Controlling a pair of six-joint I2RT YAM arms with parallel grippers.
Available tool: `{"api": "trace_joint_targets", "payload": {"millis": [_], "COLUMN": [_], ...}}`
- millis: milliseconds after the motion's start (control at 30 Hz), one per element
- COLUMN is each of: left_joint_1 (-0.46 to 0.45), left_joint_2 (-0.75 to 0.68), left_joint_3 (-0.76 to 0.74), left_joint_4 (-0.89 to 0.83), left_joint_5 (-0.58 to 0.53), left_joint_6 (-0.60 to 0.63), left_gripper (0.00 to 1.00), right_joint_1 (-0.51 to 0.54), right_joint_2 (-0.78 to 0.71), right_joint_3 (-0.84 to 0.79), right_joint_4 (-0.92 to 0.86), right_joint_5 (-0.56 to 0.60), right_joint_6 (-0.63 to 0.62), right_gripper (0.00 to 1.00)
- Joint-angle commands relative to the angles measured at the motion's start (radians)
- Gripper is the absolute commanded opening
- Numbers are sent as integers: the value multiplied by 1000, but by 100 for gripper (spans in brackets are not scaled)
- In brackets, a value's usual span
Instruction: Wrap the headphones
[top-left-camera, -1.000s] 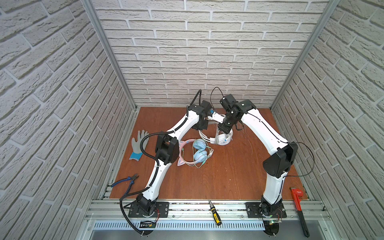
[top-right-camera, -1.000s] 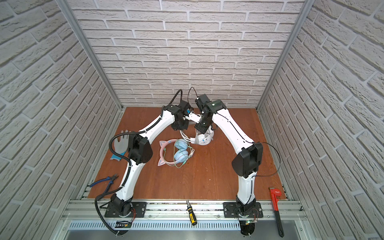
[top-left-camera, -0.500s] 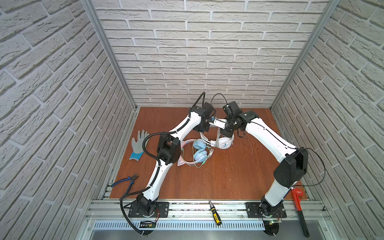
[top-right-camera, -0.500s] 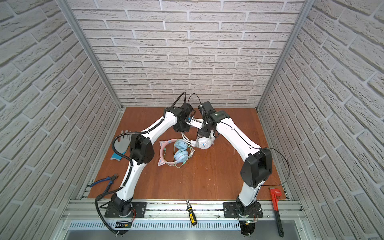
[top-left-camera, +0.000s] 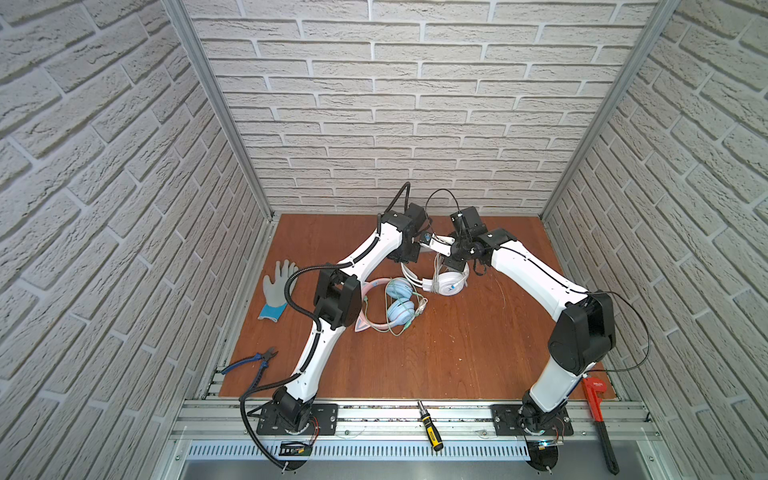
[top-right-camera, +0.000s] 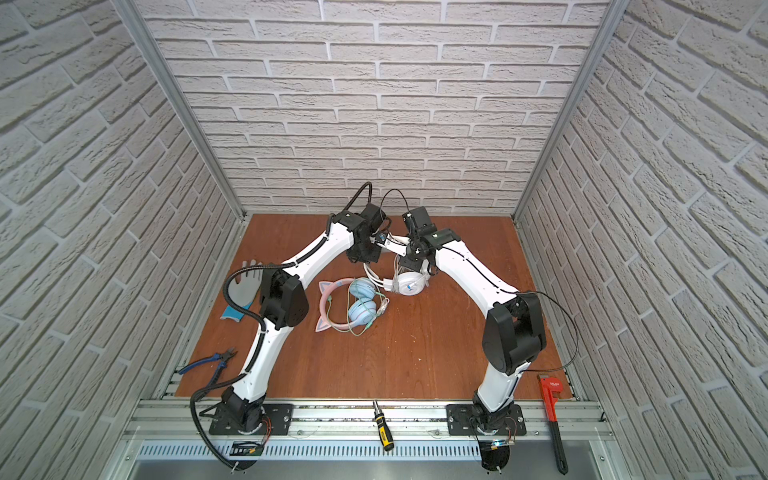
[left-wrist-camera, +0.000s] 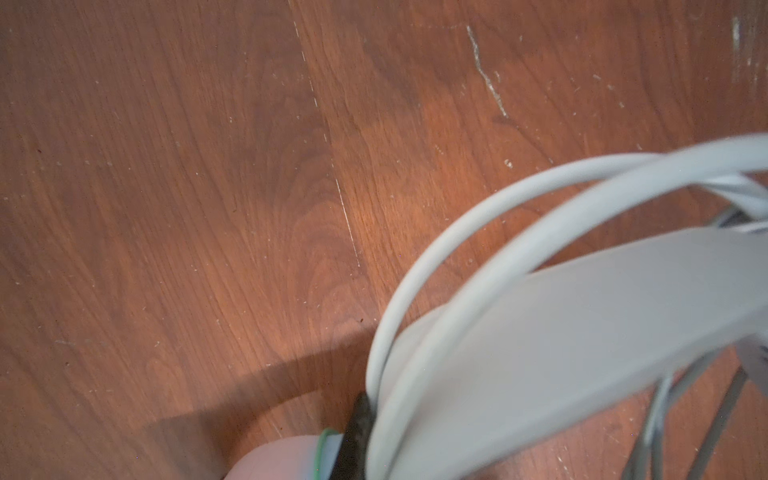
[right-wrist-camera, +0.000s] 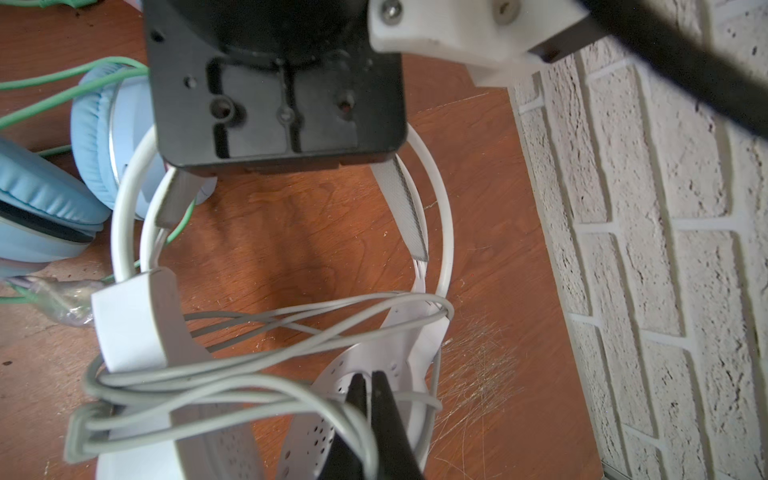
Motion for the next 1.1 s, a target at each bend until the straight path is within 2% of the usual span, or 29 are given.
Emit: {"api": "trace_joint_targets", "payload": {"millis": [0, 167, 300, 533, 1067], "left_joint_1": [-15, -13, -12, -5, 7], "left_joint_2": [-16, -14, -17, -10, 66], "left_joint_3": [28, 34, 35, 53, 120], "left_joint_4": [-38, -37, -38, -44, -86], "left_joint_5": [33, 47, 48, 40, 15], "left_joint_6": [18, 11, -10, -48, -112], "left_gripper": [0, 0, 0, 0, 0], "right_joint_1": [-37, -74, -87, -113, -159], "right_joint_2": [-5, 21, 70, 72, 23], "right_joint_3": [44, 58, 105, 97, 95], "right_joint_4": [80, 4, -92, -129, -128], "right_joint_5": [-49, -131, -135, -212, -295], "right_joint_6": [85, 140, 197, 269, 330], "right_gripper": [5, 7, 9, 11, 34]}}
